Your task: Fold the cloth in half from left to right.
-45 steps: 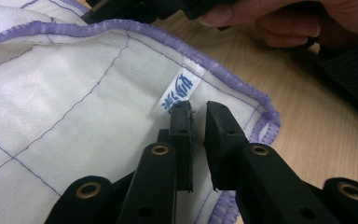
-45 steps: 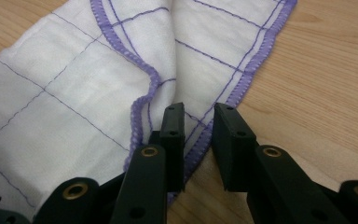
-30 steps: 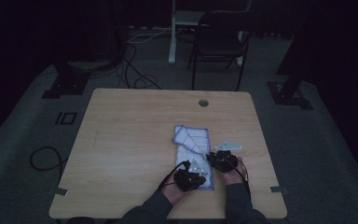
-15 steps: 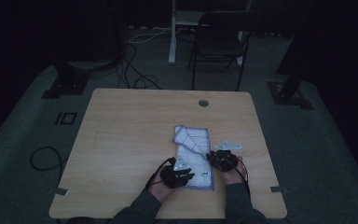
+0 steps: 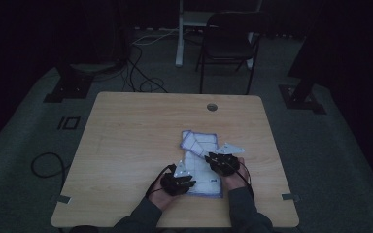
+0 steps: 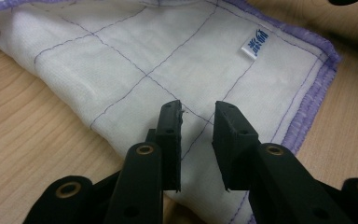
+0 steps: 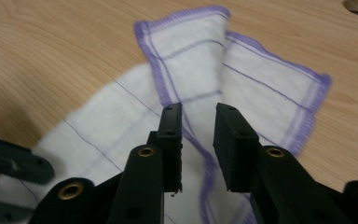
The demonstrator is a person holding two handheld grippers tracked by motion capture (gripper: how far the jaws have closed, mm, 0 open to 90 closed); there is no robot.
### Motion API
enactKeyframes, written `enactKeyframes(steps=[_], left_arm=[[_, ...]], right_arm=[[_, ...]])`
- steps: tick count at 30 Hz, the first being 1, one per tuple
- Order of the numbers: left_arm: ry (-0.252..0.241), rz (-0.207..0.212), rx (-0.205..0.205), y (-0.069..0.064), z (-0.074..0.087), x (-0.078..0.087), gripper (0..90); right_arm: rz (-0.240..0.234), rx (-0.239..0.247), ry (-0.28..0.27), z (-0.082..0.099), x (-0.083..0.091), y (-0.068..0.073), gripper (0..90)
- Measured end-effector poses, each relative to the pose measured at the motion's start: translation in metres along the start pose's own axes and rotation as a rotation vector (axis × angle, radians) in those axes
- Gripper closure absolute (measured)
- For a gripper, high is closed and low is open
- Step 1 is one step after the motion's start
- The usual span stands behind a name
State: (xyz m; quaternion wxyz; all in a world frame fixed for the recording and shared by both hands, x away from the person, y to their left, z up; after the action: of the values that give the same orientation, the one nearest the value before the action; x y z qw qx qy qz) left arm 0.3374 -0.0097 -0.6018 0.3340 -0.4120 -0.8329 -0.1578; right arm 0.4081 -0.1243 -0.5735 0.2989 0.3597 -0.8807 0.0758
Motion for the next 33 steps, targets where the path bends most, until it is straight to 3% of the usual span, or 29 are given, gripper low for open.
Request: enactKeyframes(steps=[10, 20, 22, 24, 28, 33], left_arm=[[-0.039, 0.017, 0.030, 0.000, 0.003, 0.000, 71.9], [-0.040, 0.025, 0.037, 0.000, 0.003, 0.000, 71.2], [-0.040, 0.026, 0.041, 0.000, 0.003, 0.000, 71.1], [-0.039, 0.026, 0.039, 0.000, 0.003, 0.000, 70.9], [-0.040, 0.028, 0.044, 0.000, 0.003, 0.000, 70.7], [-0.041, 0.028, 0.045, 0.000, 0.003, 0.000, 70.7]], right_arm=[[-0.032, 0.049, 0.009, -0.014, -0.025, 0.014, 61.4], [0.026, 0.124, 0.081, -0.018, -0.050, 0.010, 55.8], [0.032, 0.137, 0.099, -0.018, -0.053, 0.009, 59.2], [0.038, 0.143, 0.100, -0.018, -0.053, 0.006, 69.1], [0.035, 0.111, 0.091, -0.019, -0.049, -0.002, 85.1], [0.039, 0.057, 0.063, -0.021, -0.042, -0.015, 88.3]])
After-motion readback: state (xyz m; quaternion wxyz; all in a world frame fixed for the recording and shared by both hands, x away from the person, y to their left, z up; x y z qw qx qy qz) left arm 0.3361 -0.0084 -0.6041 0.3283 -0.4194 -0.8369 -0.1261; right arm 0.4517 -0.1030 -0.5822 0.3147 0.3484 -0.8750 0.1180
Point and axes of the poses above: each handheld gripper's, and its own axes: x roughly backward along the jaws, z roughly out of its underside, y roughly to its left, the point moved 9 cm from there along -x, roughly forward along the jaws, and after that the axes turned 5 degrees about -z, right-handed, at the moved point
